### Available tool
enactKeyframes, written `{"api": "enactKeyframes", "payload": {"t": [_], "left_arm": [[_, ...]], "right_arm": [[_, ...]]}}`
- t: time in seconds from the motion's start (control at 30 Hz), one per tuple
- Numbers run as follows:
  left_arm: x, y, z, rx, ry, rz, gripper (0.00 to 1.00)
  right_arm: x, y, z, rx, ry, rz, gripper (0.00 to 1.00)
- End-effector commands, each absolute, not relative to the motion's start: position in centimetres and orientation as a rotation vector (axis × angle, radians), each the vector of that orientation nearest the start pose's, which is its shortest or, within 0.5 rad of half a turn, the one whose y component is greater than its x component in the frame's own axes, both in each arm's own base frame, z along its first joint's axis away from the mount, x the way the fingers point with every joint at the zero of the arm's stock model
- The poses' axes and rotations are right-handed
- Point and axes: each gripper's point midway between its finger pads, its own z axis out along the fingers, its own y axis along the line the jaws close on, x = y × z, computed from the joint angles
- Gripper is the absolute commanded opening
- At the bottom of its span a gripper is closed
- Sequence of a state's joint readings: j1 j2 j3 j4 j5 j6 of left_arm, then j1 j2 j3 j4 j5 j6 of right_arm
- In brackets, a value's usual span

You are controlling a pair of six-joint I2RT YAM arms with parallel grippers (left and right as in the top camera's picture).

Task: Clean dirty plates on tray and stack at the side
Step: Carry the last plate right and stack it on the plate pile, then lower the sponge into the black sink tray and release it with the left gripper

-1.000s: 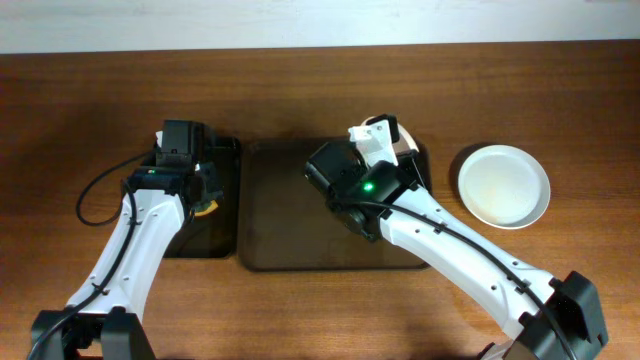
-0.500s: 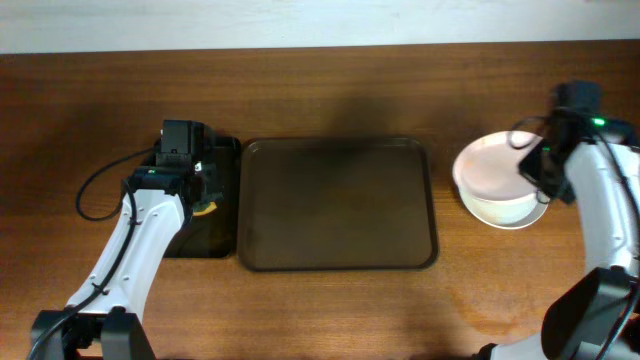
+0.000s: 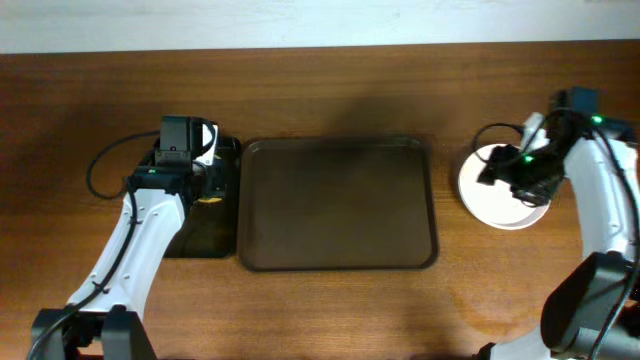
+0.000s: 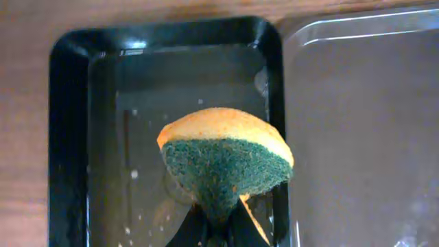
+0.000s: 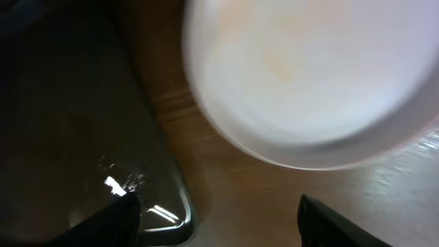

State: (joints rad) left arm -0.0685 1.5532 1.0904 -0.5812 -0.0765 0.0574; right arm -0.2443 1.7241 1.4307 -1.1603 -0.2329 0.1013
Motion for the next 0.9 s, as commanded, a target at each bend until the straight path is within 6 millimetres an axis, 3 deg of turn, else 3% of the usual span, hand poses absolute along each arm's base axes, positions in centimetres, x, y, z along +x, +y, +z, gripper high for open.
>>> {"api": "enactKeyframes", "payload": {"t": [0.0, 0.13, 0.17, 0.2, 0.23, 0.27, 0.33, 0.37, 0.4, 0.43, 0.5, 0.57, 0.7, 0.73, 0.77, 0.87], "left_arm": [[38.7, -0.9, 6.7, 0.213, 2.715, 0.085, 0.0], [38.0, 1.5, 1.1, 0.1, 2.858, 0.088, 0.0], [38.0, 1.7, 0.5, 0.094, 2.871, 0.088, 0.15], [38.2, 1.7, 0.6, 0.093, 2.862, 0.087, 0.64], [38.7, 1.7, 1.5, 0.092, 2.843, 0.088, 0.9], [39.6, 1.7, 3.2, 0.09, 2.809, 0.09, 0.92], [41.1, 1.6, 7.8, 0.088, 2.709, 0.094, 0.92], [41.7, 1.6, 11.2, 0.082, 2.624, 0.098, 0.92], [41.7, 1.6, 12.1, 0.08, 2.601, 0.099, 0.92], [41.6, 1.6, 12.8, 0.08, 2.588, 0.099, 0.76], [40.7, 1.6, 10.8, 0.084, 2.66, 0.096, 0.17], [40.3, 1.6, 7.8, 0.089, 2.737, 0.093, 0.01], [38.8, 1.6, 0.4, 0.1, 2.934, 0.083, 0.0], [37.8, 1.6, -2.2, 0.104, 3.01, 0.079, 0.04], [37.7, 1.6, -2.3, 0.104, 3.013, 0.079, 0.21], [37.8, 1.6, -1.9, 0.105, 3.016, 0.079, 0.46]], "right_arm": [[34.5, -0.6, 13.6, 0.29, 2.94, 0.364, 0.74], [34.3, 0.6, 13.5, 0.249, 2.956, 0.371, 0.74], [34.3, 0.6, 13.5, 0.249, 2.958, 0.371, 0.74], [34.3, 0.6, 13.5, 0.249, 2.958, 0.371, 0.74], [34.3, 0.6, 13.5, 0.249, 2.957, 0.371, 0.73], [34.3, 0.6, 13.5, 0.248, 2.957, 0.371, 0.74], [34.3, 0.6, 13.5, 0.247, 2.955, 0.37, 0.73], [34.3, 0.5, 13.5, 0.242, 2.955, 0.369, 0.73], [34.3, 0.5, 13.5, 0.242, 2.955, 0.369, 0.73], [34.4, 0.5, 13.5, 0.242, 2.954, 0.37, 0.73], [34.4, 0.5, 13.6, 0.241, 2.952, 0.369, 0.73], [34.4, 0.5, 13.6, 0.242, 2.952, 0.369, 0.73], [34.3, 0.6, 13.5, 0.243, 2.955, 0.37, 0.73], [34.3, 0.6, 13.5, 0.243, 2.956, 0.37, 0.72], [34.3, 0.6, 13.5, 0.243, 2.956, 0.37, 0.72], [34.3, 0.5, 13.5, 0.244, 2.958, 0.37, 0.72]]}}
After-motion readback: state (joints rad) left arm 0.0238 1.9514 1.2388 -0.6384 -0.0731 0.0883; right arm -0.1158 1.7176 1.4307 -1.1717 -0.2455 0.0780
